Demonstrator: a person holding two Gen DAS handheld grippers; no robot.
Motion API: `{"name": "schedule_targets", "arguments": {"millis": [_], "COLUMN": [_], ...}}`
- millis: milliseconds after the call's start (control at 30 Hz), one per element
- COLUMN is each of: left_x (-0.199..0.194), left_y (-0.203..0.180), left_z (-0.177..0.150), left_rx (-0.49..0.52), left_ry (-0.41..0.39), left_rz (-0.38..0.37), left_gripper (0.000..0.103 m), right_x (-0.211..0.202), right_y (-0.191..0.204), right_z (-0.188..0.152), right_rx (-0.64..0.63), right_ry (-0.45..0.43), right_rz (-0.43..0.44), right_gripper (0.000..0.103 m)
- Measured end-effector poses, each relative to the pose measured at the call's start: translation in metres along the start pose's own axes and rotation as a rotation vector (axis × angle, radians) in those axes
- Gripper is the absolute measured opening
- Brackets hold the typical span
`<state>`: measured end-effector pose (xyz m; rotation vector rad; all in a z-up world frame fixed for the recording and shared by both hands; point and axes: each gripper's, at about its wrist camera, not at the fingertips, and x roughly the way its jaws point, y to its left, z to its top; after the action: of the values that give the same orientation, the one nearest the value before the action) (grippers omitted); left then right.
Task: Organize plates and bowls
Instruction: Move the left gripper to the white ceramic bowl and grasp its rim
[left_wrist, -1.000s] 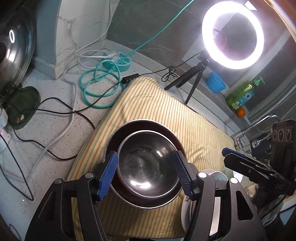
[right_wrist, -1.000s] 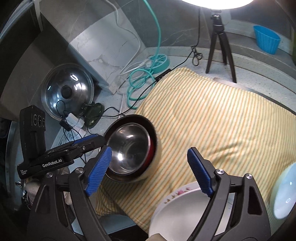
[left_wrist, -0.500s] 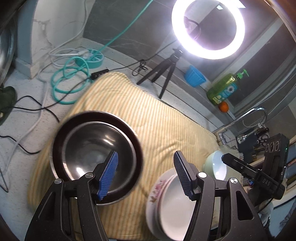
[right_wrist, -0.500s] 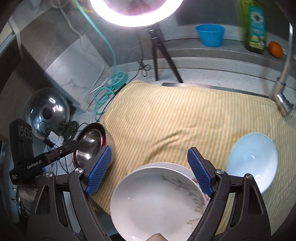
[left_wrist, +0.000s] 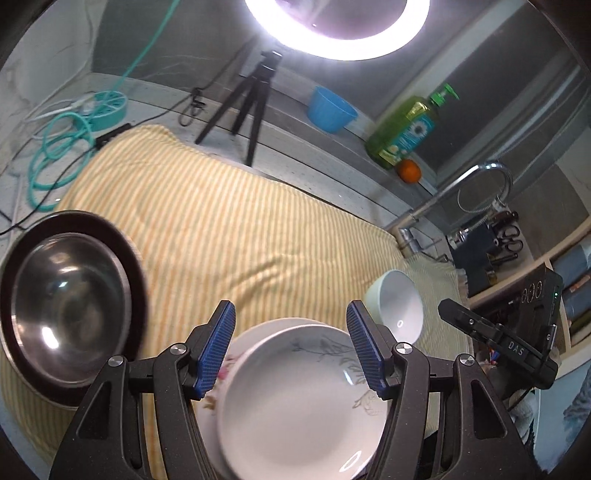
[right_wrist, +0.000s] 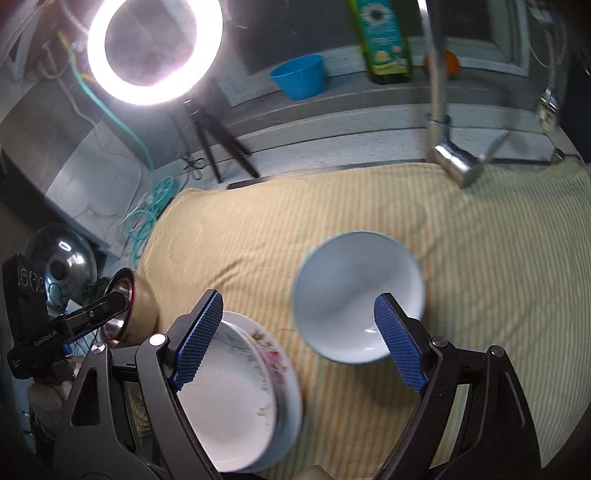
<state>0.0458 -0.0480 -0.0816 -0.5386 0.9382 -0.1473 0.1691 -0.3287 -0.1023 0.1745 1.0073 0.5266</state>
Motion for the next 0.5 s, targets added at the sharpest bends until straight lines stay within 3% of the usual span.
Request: {"name": "schedule_targets", "arguments": {"millis": [233,433,500], "left_x": [0.032,0.062,0.071], "left_y": [-0.037,-0.067,-0.074], "left_z": [-0.004,-0.006,-0.006], "left_rx": [0.059,0.112,0.126], "left_ry": [0.053,0.103,0.118], "left_rz": [-0.042,-0.073,-0.077], "left_gripper": [0.062,0.062,0.060], "right_x": [-0.007,-0.004,-0.001], "right_y": [-0.046,-0.069,-0.074], "right_z": [-0.003,-0.006,-0.006], "right_rx": [0.062,0.103,0.109], "right_ry": [-0.009,0.009,0.019], "right_rz": [-0.034,-0.013,-0.003], "right_gripper": [0.086,0.085,0.079]}}
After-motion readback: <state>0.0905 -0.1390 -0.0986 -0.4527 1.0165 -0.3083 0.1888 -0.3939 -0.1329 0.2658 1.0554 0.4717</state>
